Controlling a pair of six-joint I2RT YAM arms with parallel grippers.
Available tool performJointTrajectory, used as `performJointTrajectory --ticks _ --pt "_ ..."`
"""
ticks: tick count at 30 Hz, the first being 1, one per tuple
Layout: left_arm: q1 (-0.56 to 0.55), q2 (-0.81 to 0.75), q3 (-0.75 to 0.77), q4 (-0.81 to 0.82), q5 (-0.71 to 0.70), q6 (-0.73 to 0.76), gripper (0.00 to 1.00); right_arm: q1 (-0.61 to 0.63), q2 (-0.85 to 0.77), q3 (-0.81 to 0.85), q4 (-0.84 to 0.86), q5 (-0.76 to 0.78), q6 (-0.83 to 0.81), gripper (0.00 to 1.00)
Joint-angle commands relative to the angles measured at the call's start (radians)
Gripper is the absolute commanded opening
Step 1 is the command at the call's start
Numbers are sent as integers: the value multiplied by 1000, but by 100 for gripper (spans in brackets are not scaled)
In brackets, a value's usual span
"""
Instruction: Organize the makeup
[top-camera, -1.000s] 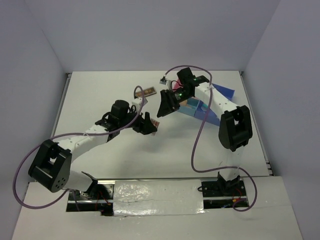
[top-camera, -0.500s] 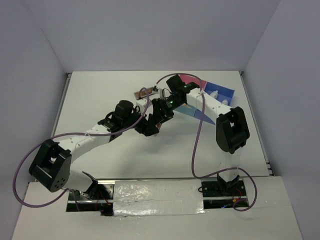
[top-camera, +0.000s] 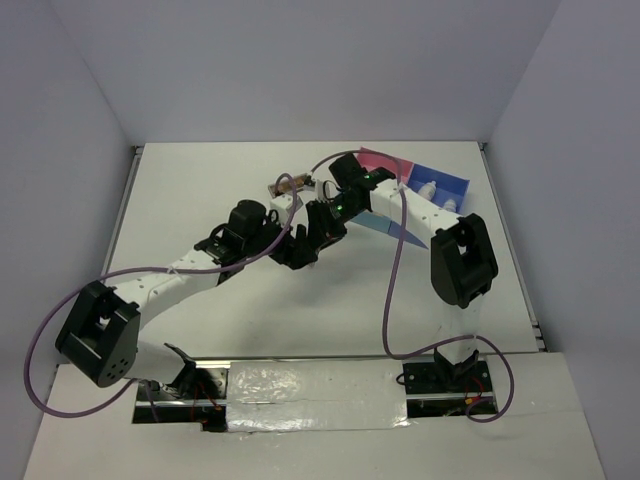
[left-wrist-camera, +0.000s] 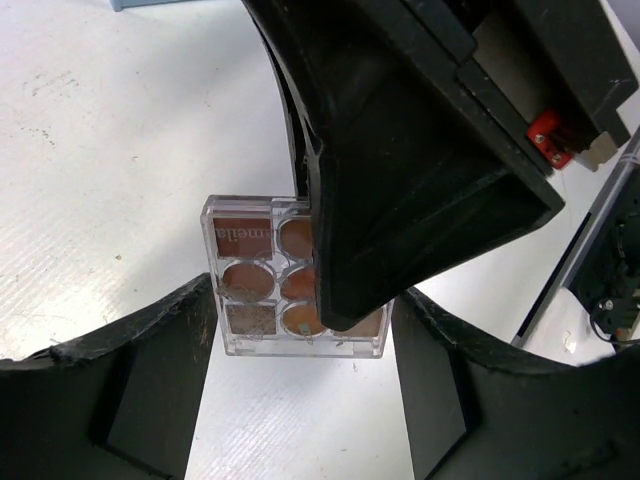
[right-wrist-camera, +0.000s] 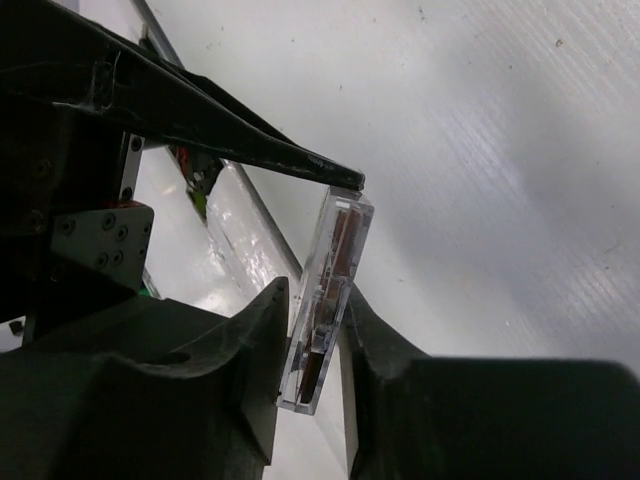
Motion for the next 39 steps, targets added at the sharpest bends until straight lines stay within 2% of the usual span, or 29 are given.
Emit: performJointTrajectory --ticks 1,3,6,7,9,10,17,26,28,31,32,36,39 --pt "3 -26 51 78 -34 13 3 24 -33 -7 -9 -21 -19 26" --pt "3 -26 57 69 -39 13 8 23 -37 7 -14 -17 -28 18" --pt "3 -29 58 49 -45 23 35 24 -37 28 -17 -11 -37 14" --pt "3 -31 56 41 -62 25 58 21 -38 33 -19 -9 -39 14" --pt "3 -35 50 21 -76 33 91 20 -33 45 -25 -7 -48 13" --pt "3 -45 48 20 -82 37 99 18 -32 53 -25 -6 -49 12" --pt "3 -92 28 14 -100 27 99 -19 -20 137 -62 12 -95 8" --pt "5 -187 -16 -38 -217 28 99 -204 -37 254 -62 132 -157 5" --pt "6 -221 -33 -55 -282 5 99 -252 -32 290 -55 218 -175 4" --pt "13 -259 -54 -71 -361 -15 99 -269 -38 286 7 450 -246 3" --pt "14 -270 -68 -78 -363 -19 99 -269 -43 277 70 519 -269 3" --pt "19 -336 -94 -135 -537 -85 99 -269 -21 246 205 829 -364 1" --pt "23 -374 -102 -201 -660 -150 99 -269 40 283 256 914 -411 1"
